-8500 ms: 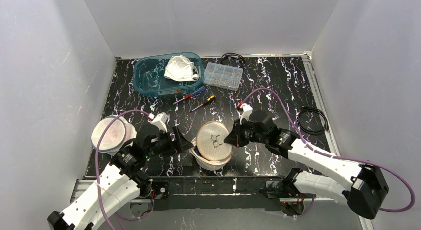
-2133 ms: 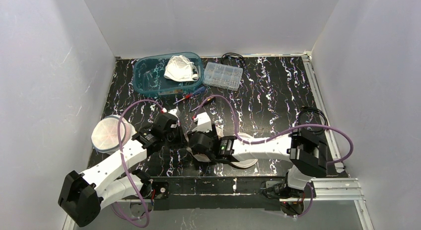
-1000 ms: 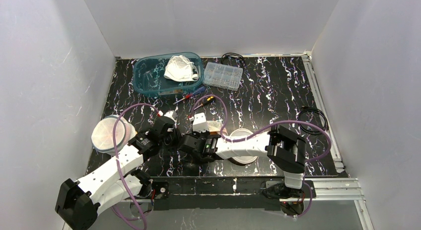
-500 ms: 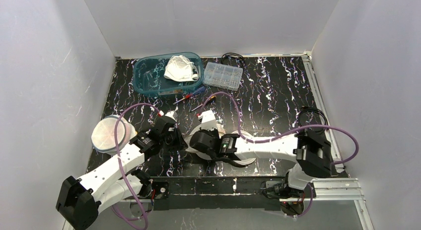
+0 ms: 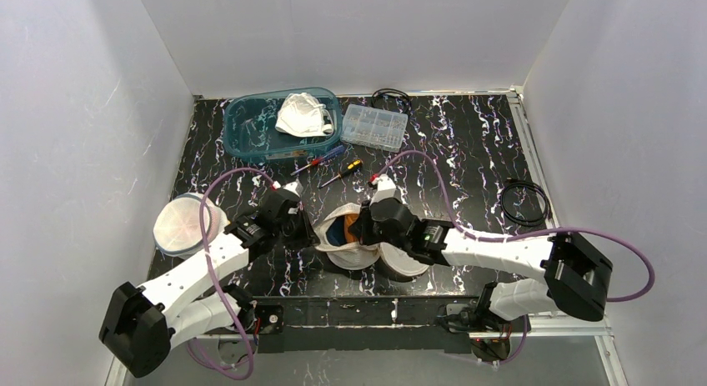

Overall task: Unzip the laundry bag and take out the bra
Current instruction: Pick up the bra from the laundry bag.

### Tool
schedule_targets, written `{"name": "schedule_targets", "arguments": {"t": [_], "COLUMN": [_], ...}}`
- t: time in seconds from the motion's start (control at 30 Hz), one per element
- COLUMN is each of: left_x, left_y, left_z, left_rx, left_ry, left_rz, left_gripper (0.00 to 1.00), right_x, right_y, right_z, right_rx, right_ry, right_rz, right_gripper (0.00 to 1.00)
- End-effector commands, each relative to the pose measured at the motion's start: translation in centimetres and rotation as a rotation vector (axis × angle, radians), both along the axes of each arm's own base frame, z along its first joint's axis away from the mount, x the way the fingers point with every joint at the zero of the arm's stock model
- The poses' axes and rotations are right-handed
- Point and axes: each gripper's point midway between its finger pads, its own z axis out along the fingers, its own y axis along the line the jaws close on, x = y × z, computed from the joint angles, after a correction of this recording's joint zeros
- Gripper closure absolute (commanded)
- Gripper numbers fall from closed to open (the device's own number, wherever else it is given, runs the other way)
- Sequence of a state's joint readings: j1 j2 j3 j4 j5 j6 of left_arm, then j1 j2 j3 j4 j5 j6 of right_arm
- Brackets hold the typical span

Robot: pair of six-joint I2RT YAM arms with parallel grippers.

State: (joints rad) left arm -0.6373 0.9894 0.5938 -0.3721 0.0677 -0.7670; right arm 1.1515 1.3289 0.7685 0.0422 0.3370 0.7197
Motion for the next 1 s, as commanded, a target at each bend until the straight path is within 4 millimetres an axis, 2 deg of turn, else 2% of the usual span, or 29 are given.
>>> {"name": "schedule_targets", "arguments": {"t": [0.0, 0.2, 0.33, 0.57, 0.77, 0.97], "left_x": [1.1, 2.3, 3.2, 3.9, 4.2, 5.0], "left_y": [-1.1, -2.4, -3.0, -2.9, -2.8, -3.8], "left_z": [1.4, 2.7, 4.1, 4.3, 3.7, 5.2], "left_rx": [-0.028, -0.055, -0.059, -0.029, -0.009, -0.034], "left_ry": [-0.027, -0.043, -0.06, -0.07, -0.066, -0.083], "left_rz": [-0.02, -0.027, -0.037, -0.035, -0.034, -0.054], "left_gripper": [1.0, 1.0, 1.0, 1.0, 1.0, 1.0], "right_x": [-0.7, -1.8, -2.3, -2.3, -0.6, -1.9], "right_y": [2.8, 4.3, 4.7, 3.2, 0.5, 1.7], "right_z": [5.1, 8.0, 9.2, 11.3, 13.5, 14.1], "right_rx": [0.297, 0.371, 0.341, 0.302, 0.296, 0.325], "right_ry": [-0.003, -0.045, -0.08, -0.168, -0.274, -0.272], "right_rz": [0.125, 0.247, 0.317, 0.332, 0.204, 0.31], "right_gripper": [0.99, 0.99, 0.99, 0.99, 0.99, 0.99]}}
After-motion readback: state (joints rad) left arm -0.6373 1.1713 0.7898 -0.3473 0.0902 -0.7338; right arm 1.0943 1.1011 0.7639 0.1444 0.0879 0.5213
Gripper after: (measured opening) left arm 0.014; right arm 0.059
